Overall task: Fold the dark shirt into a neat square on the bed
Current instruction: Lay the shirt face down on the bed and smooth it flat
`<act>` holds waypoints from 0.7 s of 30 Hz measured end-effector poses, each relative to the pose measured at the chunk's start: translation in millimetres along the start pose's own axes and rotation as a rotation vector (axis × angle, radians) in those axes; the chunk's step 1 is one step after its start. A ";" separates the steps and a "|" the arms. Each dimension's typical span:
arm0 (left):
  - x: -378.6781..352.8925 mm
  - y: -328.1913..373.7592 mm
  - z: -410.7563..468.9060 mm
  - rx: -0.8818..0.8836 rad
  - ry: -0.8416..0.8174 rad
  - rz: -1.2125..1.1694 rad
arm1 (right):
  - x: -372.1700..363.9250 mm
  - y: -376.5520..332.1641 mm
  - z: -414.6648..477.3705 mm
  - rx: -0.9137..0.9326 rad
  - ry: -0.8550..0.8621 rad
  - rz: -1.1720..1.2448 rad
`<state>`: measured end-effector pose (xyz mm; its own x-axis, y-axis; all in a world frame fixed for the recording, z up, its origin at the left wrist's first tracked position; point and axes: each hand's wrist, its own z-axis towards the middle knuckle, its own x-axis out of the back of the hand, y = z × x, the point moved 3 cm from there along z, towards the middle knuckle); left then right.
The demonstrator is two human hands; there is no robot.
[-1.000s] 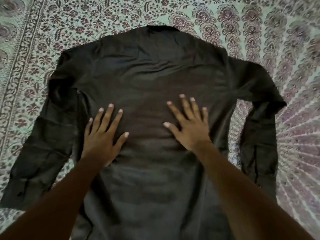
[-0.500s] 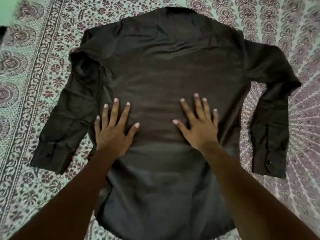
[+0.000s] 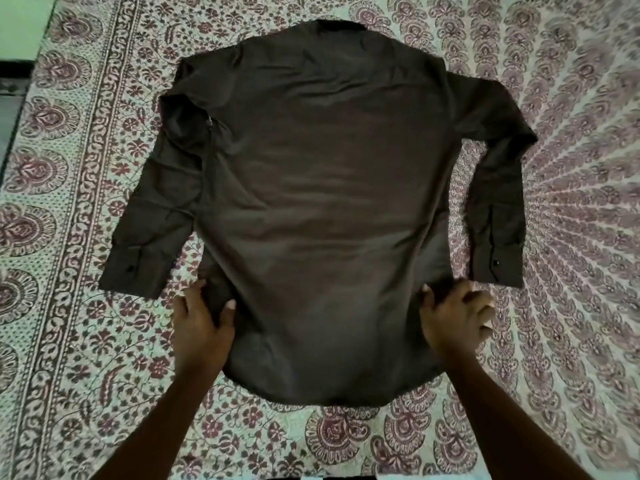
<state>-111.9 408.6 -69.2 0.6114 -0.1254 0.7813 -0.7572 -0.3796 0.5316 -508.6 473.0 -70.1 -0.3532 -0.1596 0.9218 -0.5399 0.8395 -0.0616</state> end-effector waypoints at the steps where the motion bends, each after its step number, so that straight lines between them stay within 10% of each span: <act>1: 1.7 -1.0 -1.5 0.007 -0.039 -0.014 | -3.2 9.0 -8.2 -0.044 -0.018 0.036; 8: 24.9 -20.9 -21.4 0.032 0.114 -0.021 | -1.7 62.4 -16.0 -0.131 0.040 0.326; 15: 25.2 -15.2 -37.8 0.178 0.121 0.265 | 9.1 48.3 -39.1 -0.056 0.237 0.036; 21: 1.9 52.1 12.1 -0.460 -0.098 0.363 | -13.5 -76.3 -58.0 0.600 0.176 -0.026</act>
<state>-147.4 377.5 -44.0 0.2969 -0.2650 0.9174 -0.9303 0.1366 0.3405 -418.3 441.2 -55.6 -0.2309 -0.0451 0.9719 -0.8996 0.3905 -0.1956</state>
